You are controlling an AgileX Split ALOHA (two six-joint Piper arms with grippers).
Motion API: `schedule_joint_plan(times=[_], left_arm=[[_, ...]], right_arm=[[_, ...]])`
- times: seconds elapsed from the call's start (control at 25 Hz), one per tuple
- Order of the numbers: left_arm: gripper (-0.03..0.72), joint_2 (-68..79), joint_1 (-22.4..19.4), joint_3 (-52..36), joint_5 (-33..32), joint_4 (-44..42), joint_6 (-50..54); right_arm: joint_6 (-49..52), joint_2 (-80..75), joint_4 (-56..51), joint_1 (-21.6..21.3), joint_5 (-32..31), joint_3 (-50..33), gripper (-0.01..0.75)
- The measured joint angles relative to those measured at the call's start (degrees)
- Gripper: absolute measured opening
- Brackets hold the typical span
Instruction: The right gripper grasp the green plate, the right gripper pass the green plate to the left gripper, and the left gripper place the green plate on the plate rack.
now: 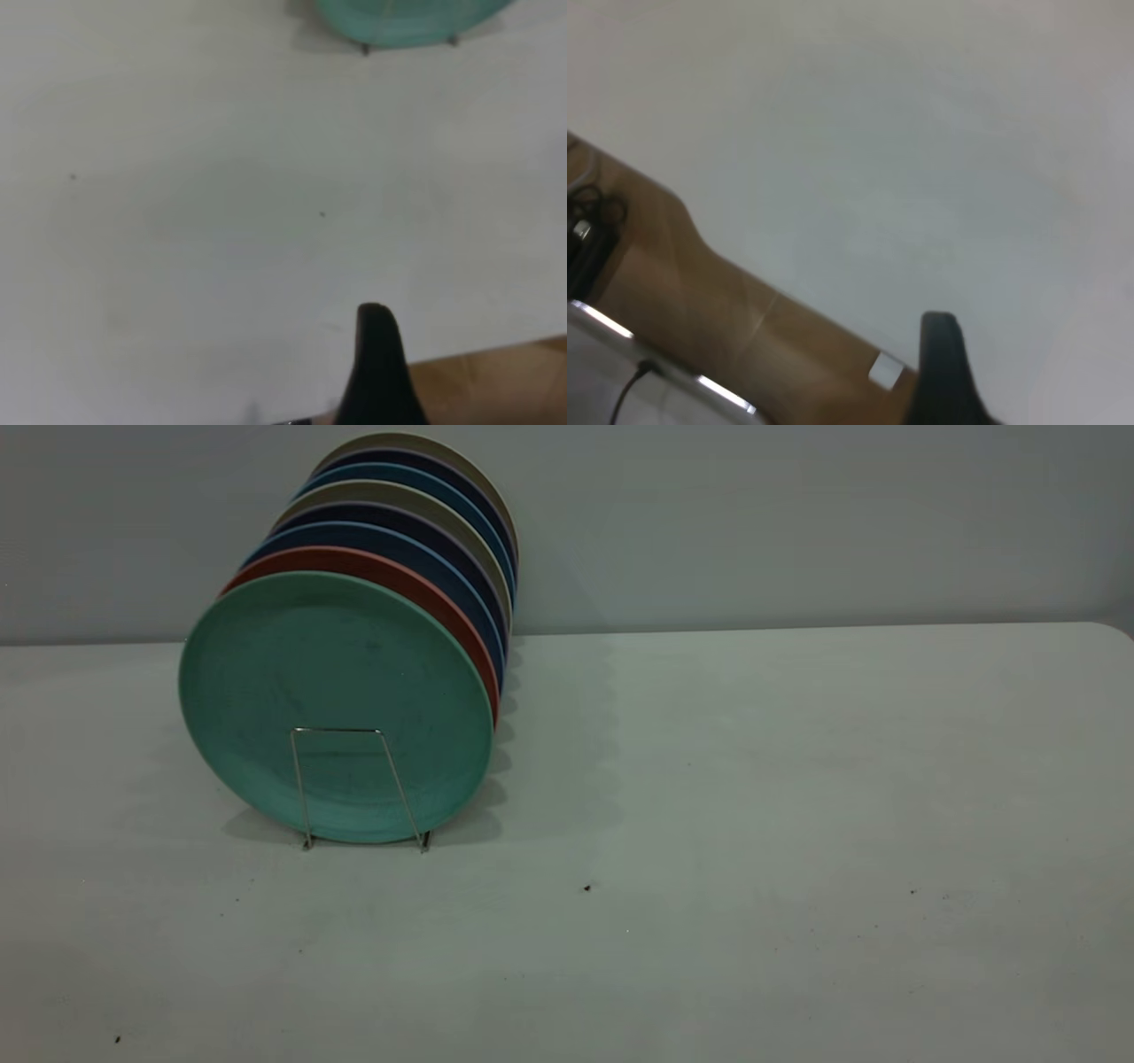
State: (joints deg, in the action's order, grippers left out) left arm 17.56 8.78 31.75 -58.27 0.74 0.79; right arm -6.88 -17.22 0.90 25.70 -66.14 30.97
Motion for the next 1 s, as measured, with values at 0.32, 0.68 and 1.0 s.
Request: schedule_joint_plan(times=[0.32,0.68,1.0], left_arm=[[0.575,-14.94,0.00,-2.38,-4.93,5.03,-6.00],[0.575,-18.81,0.00,-3.87,-6.52,8.25,-8.50],[0.575,-18.81,0.00,-3.87,-6.57,6.27,-8.68]], right_arm=[[-0.61,12.17,-2.56,0.00,0.81,-3.63,0.552],[-0.61,13.89,-3.17,0.00,0.81,-3.63,0.552],[-0.56,13.89,-3.23,0.00,0.81,-3.63,0.552]])
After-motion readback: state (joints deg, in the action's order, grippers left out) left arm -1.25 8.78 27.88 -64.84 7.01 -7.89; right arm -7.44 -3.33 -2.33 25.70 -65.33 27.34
